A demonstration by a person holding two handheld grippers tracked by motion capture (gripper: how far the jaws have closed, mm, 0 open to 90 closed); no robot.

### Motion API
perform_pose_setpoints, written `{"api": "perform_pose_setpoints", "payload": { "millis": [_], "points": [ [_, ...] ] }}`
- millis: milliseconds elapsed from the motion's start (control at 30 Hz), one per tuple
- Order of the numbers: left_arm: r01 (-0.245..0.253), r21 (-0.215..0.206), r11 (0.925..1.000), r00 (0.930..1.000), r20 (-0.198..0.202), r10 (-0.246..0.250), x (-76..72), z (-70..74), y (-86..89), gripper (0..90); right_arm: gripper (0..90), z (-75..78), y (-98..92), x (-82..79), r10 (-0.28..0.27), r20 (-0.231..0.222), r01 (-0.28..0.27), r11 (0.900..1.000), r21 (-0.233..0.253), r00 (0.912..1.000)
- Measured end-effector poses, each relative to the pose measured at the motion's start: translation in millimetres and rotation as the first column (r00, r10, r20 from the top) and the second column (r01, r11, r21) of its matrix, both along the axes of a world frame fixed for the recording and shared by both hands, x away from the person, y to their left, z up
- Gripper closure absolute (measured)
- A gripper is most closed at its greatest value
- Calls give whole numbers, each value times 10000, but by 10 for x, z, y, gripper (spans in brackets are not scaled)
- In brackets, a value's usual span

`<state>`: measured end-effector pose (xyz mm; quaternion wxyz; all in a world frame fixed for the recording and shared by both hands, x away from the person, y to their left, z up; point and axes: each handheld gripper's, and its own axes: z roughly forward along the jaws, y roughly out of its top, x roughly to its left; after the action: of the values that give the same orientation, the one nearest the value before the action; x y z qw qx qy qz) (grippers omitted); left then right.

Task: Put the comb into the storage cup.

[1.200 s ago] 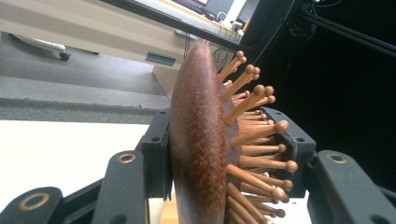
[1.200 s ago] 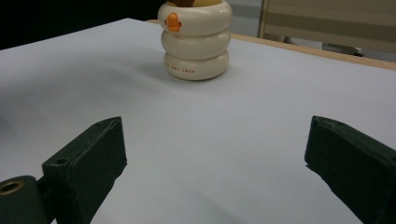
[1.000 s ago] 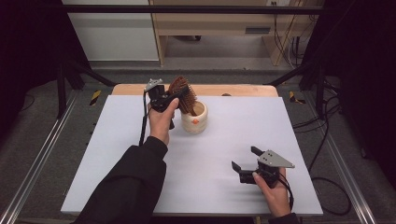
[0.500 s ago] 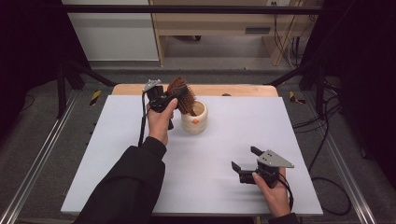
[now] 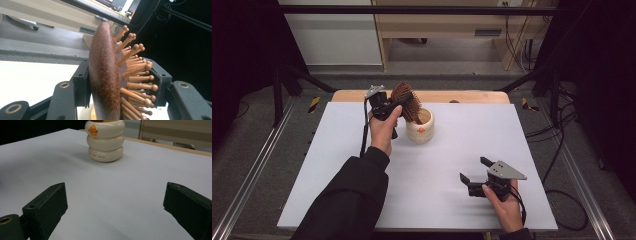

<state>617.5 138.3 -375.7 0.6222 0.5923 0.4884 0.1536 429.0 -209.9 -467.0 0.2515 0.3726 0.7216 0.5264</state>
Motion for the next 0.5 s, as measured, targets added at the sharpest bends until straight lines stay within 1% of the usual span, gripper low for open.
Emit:
{"api": "perform_pose_setpoints", "payload": {
  "millis": [500],
  "points": [
    [-279, 170, 9995, 9995, -166, 282, 39, -36, 44, 395, 54, -9, 6, 4, 41, -27, -41, 10000, -27, 10000]
  ]
}}
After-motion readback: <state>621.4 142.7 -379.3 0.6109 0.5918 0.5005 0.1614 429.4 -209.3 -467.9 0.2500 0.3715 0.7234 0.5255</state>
